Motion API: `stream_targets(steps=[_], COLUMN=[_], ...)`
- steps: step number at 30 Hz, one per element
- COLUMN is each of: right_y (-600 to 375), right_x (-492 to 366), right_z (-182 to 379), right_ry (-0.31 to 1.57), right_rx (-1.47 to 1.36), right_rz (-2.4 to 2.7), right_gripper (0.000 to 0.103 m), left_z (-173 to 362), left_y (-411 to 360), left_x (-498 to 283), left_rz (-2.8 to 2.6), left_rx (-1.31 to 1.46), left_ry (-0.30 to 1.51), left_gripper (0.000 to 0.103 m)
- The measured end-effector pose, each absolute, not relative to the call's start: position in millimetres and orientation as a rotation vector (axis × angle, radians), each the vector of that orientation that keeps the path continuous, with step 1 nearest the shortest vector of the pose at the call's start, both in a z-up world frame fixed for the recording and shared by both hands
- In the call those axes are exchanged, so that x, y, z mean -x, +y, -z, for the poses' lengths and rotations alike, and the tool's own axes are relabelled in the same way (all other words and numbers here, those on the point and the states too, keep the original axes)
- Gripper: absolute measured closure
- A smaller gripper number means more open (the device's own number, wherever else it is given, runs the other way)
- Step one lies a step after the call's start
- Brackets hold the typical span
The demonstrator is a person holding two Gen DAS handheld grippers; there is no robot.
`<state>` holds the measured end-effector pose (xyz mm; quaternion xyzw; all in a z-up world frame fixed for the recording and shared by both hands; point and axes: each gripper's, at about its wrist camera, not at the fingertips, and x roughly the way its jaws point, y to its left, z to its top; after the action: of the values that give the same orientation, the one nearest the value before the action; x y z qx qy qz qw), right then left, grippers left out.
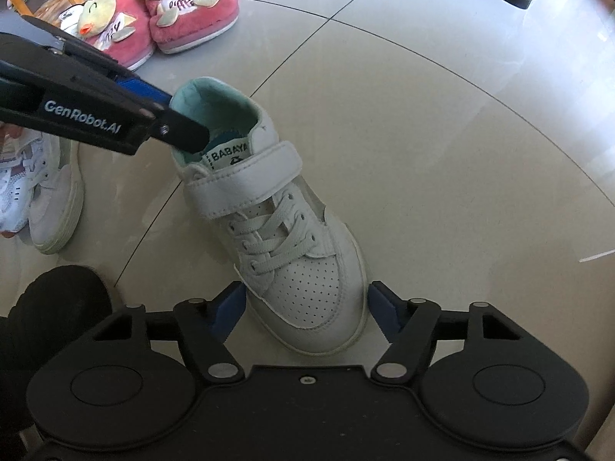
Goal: Organize scattered shoes
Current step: 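Carry the sneaker with the left gripper toward the pink slippers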
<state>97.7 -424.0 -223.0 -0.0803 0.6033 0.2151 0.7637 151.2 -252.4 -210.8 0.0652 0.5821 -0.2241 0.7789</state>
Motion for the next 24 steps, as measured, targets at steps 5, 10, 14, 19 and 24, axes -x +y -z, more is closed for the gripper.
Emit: stream_targets(steps=[5,10,14,19,24], right_y=[-423.7,-422.4,-423.7,-423.2,-423.1], right_x=[-94.5,-91.5,-89.4,-86.1,-83.4], right_z=[222.1,221.2,220.5,219.3,218.7], right_ry=[1.325,1.336,1.341,1.343,1.351], right_rx=[0.174,0.169,0.163,0.158,0.143], right_rz=[-0.482,-0.492,-0.496,-0.502,-0.501], right_gripper=[0.033,0.036,0.036,0.036,0.036], left_z=[211.1,211.0,211.4,213.9,214.2], left_y=[-253.2,-255.8,-256.6,-256.1,-258.2], left_x=[-153.3,-156.1,-158.6,-165.6,-169.4], left_rz=[0.487,0.492,0.497,0.508,0.519], left_rx=[-0.138,-0.148,-0.146,-0.125,-0.12], left_ry=[1.243,1.219,1.204,1.186,1.165], left_gripper=[0.072,0.072,0.072,0.072,0.072])
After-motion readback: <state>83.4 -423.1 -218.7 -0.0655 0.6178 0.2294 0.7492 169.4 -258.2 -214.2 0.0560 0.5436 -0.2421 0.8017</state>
